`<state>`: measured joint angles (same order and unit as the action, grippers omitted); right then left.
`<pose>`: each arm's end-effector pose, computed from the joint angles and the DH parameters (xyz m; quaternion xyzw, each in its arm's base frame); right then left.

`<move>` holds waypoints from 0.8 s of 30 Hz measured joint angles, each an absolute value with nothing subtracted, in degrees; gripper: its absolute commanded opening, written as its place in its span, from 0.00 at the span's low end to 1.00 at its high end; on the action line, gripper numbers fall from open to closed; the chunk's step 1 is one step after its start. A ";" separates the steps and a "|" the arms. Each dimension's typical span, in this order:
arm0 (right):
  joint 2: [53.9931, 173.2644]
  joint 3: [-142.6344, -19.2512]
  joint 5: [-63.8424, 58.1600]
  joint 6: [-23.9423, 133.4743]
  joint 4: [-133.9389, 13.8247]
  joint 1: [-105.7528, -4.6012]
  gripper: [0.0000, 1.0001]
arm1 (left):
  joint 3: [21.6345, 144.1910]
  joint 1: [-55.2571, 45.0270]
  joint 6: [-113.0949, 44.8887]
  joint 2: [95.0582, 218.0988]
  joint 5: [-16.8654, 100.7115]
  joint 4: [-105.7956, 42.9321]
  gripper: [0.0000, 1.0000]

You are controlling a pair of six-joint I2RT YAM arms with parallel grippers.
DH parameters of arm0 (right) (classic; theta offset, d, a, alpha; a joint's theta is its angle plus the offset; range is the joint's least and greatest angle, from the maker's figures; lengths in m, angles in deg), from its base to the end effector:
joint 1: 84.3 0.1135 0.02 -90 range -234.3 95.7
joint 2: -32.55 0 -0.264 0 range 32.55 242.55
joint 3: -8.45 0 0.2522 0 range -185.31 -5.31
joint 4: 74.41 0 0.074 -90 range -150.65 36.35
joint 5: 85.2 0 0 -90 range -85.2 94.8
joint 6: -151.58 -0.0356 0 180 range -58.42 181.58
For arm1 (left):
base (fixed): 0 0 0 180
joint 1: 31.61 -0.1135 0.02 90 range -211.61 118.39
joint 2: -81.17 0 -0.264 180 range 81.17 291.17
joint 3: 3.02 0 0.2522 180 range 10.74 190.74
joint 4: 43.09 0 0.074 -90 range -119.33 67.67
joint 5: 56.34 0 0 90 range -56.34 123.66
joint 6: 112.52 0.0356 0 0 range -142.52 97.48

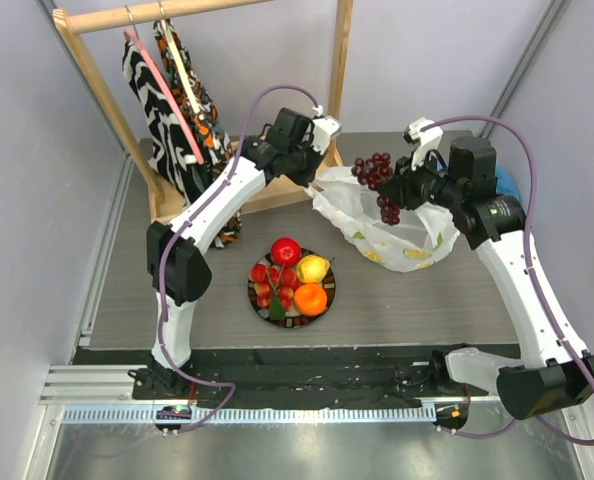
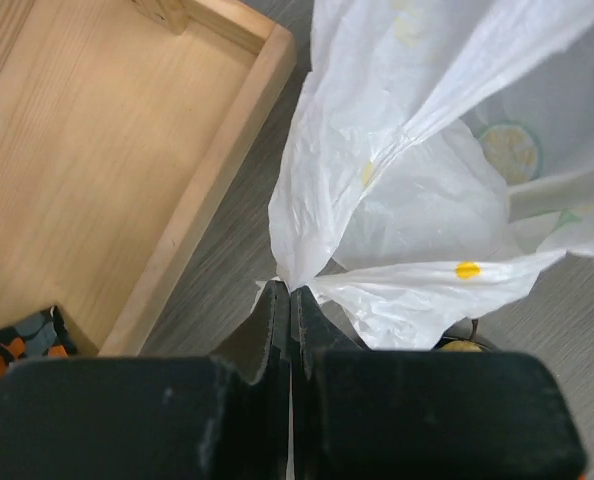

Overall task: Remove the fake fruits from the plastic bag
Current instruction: Take out the fake fruit from the plastic bag, then place the fake fruit on the plate.

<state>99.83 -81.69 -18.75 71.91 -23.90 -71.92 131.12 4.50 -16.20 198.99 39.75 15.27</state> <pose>0.2361 0.0664 0.4055 -0.2685 0.8004 0.1836 0.5036 0.3746 -0.2780 0.3446 0.3503 0.8428 -0.1512 0.3797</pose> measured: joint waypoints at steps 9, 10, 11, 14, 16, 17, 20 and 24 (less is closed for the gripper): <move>101.17 -85.36 -27.23 63.01 -31.22 -71.33 0.02 | 132.02 4.11 -18.25 197.55 41.39 15.38 0.89; 101.17 -85.49 -27.89 63.32 -30.96 -70.92 0.02 | 132.02 4.20 -18.62 196.65 40.54 15.45 0.91; 101.12 -85.60 -28.41 63.69 -30.46 -70.46 0.02 | 132.02 4.26 -18.62 196.37 40.27 15.45 0.94; 100.91 -85.75 -29.72 66.09 -27.20 -67.31 0.02 | 131.60 4.07 -18.64 192.96 37.43 15.23 0.96; 100.88 -85.75 -30.01 67.73 -24.75 -64.69 0.02 | 130.77 3.78 -18.43 189.77 34.79 15.12 0.96; 100.88 -85.73 -30.09 68.65 -23.40 -63.14 0.03 | 130.44 3.61 -18.21 188.37 33.85 15.07 0.96; 100.88 -84.81 -30.44 69.88 -20.99 -58.94 0.03 | 128.78 2.93 -16.72 182.58 30.39 14.70 0.96; 103.44 -82.61 -30.49 69.22 -20.71 -54.33 0.03 | 126.73 2.23 -14.69 176.94 27.55 13.96 0.95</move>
